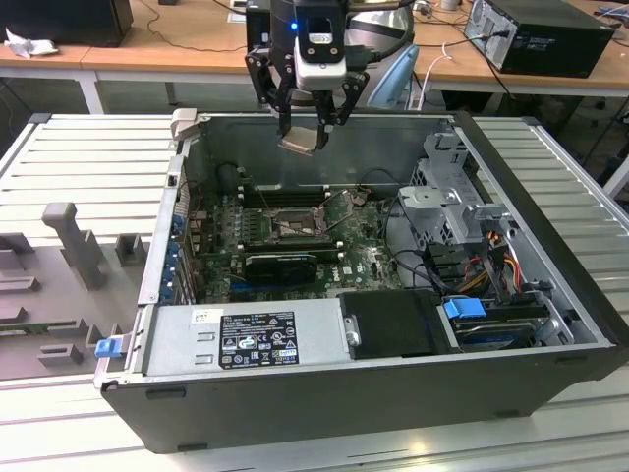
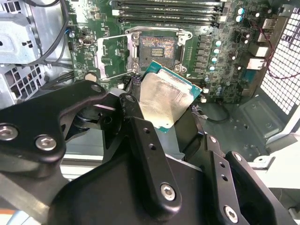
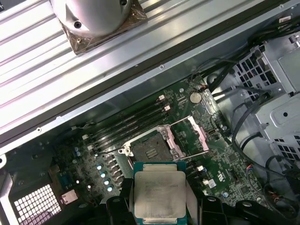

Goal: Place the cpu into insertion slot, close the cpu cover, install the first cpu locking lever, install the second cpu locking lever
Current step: 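Place the cpu into insertion slot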

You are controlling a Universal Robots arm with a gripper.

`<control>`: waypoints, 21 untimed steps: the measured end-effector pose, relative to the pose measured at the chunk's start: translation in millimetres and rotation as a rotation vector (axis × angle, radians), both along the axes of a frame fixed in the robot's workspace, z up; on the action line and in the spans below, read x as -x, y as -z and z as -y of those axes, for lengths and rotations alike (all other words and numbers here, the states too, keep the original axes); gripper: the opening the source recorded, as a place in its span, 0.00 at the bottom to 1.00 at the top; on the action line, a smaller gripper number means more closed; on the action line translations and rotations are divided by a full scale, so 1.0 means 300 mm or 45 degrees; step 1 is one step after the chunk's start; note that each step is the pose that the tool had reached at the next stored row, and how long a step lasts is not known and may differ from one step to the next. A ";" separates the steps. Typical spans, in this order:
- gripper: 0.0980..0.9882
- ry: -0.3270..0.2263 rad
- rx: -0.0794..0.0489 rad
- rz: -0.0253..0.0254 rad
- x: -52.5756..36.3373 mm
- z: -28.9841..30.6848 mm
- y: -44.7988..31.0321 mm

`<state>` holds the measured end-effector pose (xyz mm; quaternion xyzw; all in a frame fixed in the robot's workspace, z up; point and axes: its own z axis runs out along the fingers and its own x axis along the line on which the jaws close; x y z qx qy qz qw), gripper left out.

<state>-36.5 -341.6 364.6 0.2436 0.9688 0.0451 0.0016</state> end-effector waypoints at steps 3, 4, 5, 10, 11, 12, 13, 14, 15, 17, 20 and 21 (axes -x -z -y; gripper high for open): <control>0.49 0.015 0.000 0.0001 0.000 0.000 0.000; 0.49 0.019 0.000 0.0000 0.000 0.000 0.000; 0.49 0.024 0.000 0.0000 0.000 0.000 0.000; 0.49 0.047 0.000 0.0000 0.000 0.000 0.001; 0.49 0.051 0.000 0.0000 0.000 0.000 0.001; 0.49 0.055 0.000 0.0001 0.000 0.000 0.001; 0.49 0.063 0.000 0.0000 0.000 0.000 0.001; 0.49 0.069 0.000 0.0000 0.000 0.000 0.001; 0.49 0.072 0.000 0.0001 0.000 0.000 0.001; 0.49 0.083 0.001 0.0001 0.000 0.000 0.001; 0.49 0.100 0.001 0.0000 0.000 0.000 0.001; 0.49 0.103 0.001 -0.0001 0.000 0.000 0.001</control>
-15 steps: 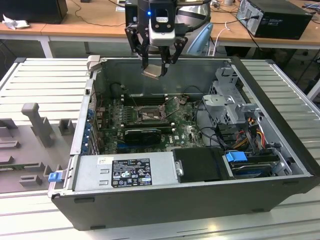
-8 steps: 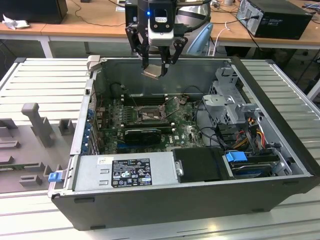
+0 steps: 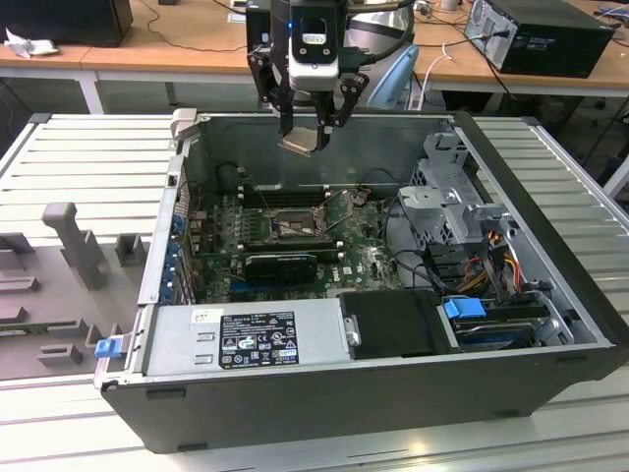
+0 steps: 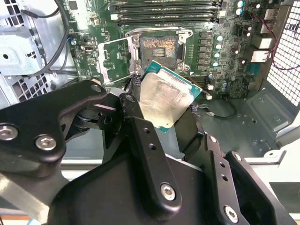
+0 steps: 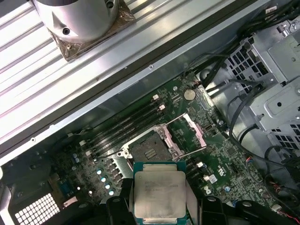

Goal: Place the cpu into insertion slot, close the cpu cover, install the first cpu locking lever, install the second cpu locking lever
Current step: 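Place the cpu into insertion slot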

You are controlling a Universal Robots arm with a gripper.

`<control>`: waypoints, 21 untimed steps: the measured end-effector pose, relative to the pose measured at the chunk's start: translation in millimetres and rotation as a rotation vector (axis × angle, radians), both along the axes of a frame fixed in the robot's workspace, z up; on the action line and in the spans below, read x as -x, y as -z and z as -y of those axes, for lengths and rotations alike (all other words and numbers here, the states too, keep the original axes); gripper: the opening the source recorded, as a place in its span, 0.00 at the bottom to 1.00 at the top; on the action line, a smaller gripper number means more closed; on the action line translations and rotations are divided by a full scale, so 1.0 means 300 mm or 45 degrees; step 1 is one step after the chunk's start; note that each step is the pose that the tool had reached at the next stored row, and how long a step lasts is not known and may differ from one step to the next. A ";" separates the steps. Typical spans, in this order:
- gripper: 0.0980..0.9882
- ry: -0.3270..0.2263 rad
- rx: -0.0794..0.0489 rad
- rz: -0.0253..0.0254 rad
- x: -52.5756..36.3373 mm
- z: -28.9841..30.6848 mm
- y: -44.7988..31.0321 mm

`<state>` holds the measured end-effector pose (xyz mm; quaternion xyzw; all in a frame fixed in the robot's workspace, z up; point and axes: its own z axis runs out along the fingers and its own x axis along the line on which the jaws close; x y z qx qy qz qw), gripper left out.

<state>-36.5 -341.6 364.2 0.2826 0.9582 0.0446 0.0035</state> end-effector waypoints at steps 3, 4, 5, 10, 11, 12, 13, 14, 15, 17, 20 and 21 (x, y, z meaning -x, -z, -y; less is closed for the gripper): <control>0.49 0.020 0.000 0.0001 0.000 0.000 0.000; 0.49 0.026 0.000 0.0001 0.000 0.000 0.000; 0.49 0.034 0.000 0.0001 0.000 0.000 0.000; 0.49 0.091 0.000 0.0000 0.000 0.000 0.001; 0.49 0.099 0.000 0.0001 0.000 0.000 0.001; 0.49 0.106 0.000 0.0001 0.000 0.000 0.001; 0.49 0.117 0.000 0.0001 0.000 0.000 0.001; 0.49 0.127 0.000 0.0001 0.000 0.000 0.001; 0.49 0.139 0.000 0.0001 0.000 0.000 0.001; 0.49 0.163 0.001 0.0002 0.000 0.000 0.002; 0.49 0.229 0.002 0.0002 0.000 0.000 0.004; 0.49 0.254 0.002 0.0001 0.000 0.000 0.005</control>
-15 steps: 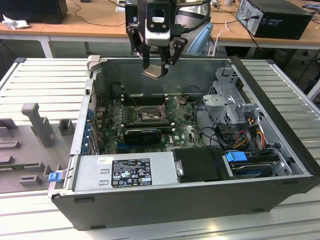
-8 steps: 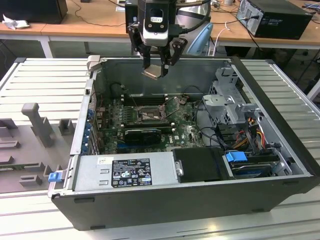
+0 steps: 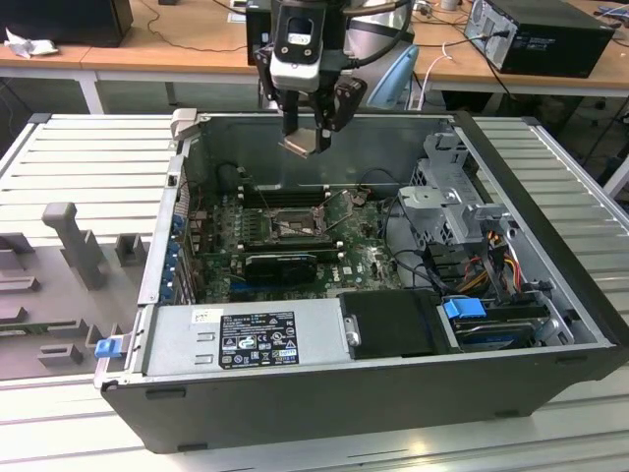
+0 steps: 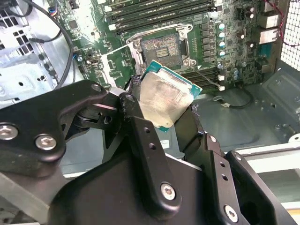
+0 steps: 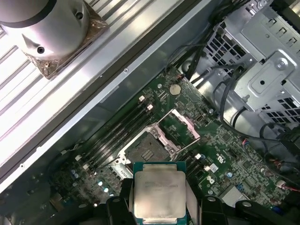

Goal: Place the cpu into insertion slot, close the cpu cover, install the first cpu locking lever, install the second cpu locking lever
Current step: 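Place the cpu into insertion slot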

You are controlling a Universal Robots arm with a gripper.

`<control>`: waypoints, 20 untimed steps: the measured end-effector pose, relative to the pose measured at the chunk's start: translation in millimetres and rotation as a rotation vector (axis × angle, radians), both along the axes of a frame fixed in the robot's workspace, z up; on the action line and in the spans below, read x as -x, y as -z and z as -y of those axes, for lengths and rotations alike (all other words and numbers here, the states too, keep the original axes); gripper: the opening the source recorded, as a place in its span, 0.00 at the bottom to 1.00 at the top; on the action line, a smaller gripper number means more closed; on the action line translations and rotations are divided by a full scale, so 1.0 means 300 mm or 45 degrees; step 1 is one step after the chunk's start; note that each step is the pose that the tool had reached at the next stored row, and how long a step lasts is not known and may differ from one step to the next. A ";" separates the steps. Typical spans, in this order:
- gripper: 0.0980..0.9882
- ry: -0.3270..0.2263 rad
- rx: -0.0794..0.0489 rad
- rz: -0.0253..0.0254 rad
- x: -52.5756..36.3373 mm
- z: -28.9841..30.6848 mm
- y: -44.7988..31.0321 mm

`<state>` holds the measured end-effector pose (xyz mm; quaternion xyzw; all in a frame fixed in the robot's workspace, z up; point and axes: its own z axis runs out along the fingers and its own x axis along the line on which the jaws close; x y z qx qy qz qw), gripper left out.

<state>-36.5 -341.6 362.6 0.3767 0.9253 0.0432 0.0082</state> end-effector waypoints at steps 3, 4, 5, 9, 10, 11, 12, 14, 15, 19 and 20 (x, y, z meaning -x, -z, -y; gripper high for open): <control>0.49 0.031 0.000 0.0000 0.000 0.000 0.006; 0.49 0.033 0.000 0.0000 0.000 0.000 0.009; 0.49 0.034 0.001 0.0000 0.000 0.000 0.012; 0.49 0.055 0.001 -0.0001 0.000 0.001 0.023; 0.49 0.067 0.001 -0.0001 0.000 0.001 0.025; 0.49 0.085 0.001 -0.0001 0.000 0.001 0.026; 0.49 0.120 0.001 -0.0002 0.000 0.001 0.028; 0.49 0.145 0.001 -0.0002 0.000 0.001 0.028; 0.49 0.153 0.001 -0.0001 0.000 0.001 0.029; 0.49 0.163 0.001 -0.0002 0.000 0.001 0.035; 0.49 0.165 0.001 -0.0008 0.000 0.001 0.042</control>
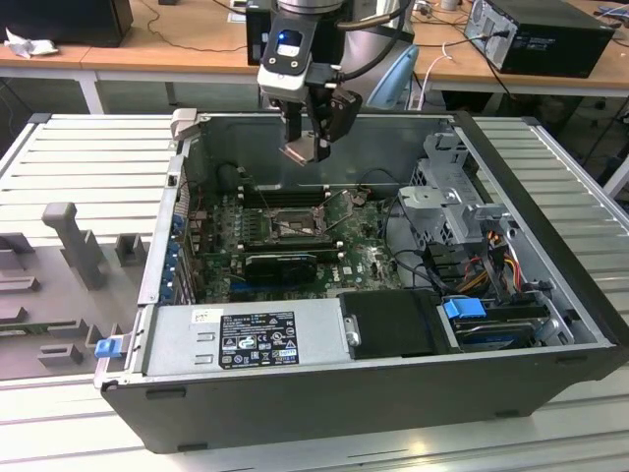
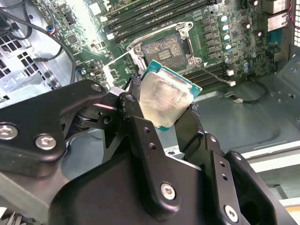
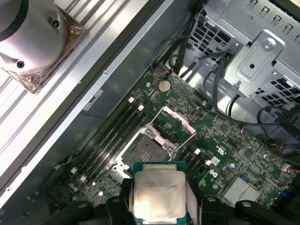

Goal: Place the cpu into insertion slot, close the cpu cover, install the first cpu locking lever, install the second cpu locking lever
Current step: 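Place the cpu into insertion slot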

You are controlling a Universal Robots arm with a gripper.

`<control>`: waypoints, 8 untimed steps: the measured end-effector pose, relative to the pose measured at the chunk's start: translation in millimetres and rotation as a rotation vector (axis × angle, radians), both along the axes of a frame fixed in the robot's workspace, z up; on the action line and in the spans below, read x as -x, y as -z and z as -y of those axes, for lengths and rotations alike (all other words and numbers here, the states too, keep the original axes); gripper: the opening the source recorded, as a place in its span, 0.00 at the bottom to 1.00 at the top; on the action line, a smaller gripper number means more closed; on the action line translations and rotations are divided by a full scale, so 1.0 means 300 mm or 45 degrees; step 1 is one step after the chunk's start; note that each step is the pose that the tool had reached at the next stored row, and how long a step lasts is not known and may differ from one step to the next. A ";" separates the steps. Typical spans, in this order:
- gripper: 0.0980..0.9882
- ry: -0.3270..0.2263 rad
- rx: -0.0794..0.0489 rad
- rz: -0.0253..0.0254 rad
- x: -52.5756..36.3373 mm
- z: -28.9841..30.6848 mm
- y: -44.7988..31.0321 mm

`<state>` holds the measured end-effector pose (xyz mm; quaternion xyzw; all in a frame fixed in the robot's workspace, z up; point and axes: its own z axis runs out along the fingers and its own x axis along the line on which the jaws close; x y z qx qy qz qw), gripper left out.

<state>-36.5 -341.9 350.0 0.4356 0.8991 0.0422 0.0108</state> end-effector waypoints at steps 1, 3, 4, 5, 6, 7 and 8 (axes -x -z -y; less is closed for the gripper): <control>0.49 0.000 0.000 -0.0004 0.000 0.000 0.003; 0.49 0.001 0.000 -0.0010 0.000 0.000 0.007; 0.49 0.001 0.000 -0.0014 0.000 0.000 0.010; 0.49 0.001 0.000 -0.0016 0.000 0.000 0.011; 0.49 0.001 0.000 -0.0020 0.000 0.000 0.013; 0.49 0.001 0.000 -0.0023 0.000 0.000 0.014; 0.49 0.001 0.000 -0.0031 0.000 0.000 0.016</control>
